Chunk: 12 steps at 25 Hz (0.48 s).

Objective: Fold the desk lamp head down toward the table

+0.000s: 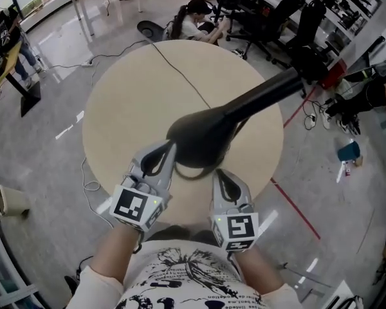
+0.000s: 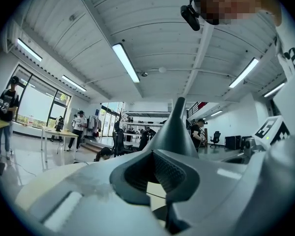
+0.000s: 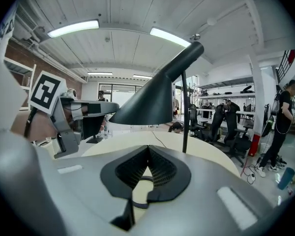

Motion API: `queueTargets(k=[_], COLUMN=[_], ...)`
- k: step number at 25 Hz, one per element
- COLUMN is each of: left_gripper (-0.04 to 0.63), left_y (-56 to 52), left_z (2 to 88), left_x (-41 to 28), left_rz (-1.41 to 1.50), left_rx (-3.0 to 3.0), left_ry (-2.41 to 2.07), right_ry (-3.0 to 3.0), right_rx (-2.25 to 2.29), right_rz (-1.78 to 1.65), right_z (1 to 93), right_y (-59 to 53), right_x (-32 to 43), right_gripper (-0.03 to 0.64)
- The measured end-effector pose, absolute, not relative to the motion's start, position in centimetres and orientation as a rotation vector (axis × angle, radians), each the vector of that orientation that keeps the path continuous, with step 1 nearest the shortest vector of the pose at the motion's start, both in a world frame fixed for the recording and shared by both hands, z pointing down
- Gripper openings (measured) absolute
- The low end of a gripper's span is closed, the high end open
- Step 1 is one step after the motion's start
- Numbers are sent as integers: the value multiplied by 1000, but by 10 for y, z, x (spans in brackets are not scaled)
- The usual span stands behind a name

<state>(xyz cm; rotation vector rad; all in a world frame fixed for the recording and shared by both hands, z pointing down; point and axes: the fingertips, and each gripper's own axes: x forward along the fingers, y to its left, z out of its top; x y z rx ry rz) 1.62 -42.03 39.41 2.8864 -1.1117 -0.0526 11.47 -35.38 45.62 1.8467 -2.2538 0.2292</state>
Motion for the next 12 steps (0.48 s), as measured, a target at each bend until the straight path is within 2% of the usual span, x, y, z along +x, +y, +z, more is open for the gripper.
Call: queueTargets(k=[12], left_gripper=[-6], left_y=[-420], left_z=[408], left_x=[26], left_rz=[-90], left_rx=[2857], left_ry=[-1051], right_ry=[-2142], right_rx=[1911], right_rz=[295], right_z=[473], right_y=[-344], right_x=[139], right_gripper=[9])
